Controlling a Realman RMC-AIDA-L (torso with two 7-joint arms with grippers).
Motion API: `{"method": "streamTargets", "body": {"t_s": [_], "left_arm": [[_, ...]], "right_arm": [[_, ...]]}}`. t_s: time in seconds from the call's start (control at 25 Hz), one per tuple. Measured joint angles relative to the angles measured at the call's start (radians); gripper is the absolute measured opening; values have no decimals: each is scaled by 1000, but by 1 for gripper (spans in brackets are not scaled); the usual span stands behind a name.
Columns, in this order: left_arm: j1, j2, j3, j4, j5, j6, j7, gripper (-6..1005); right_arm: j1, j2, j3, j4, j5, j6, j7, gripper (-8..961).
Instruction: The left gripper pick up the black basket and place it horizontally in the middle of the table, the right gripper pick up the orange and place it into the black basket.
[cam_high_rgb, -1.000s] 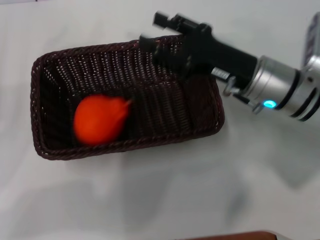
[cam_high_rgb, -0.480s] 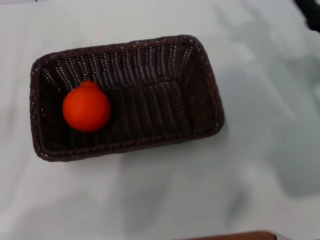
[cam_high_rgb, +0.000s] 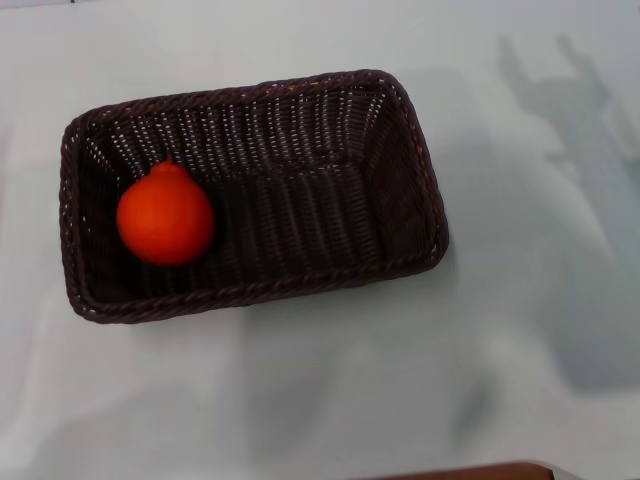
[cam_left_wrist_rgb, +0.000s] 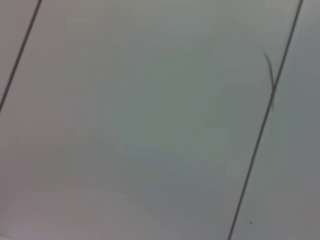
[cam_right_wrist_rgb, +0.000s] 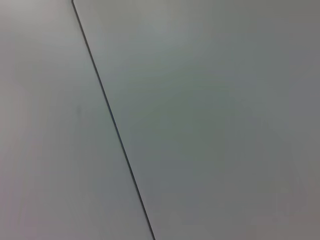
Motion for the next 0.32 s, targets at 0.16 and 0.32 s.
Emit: {"method": "streamTargets", "body": {"t_s": [0.16, 0.32], "left_arm": [[-9, -1, 0, 9, -35, 0, 1, 702], [-15, -1, 0, 14, -72, 1, 2, 703]], "right_arm": [[6, -2, 0, 6, 1, 5, -3, 834], [17, -1, 1, 6, 1, 2, -29, 834]]}}
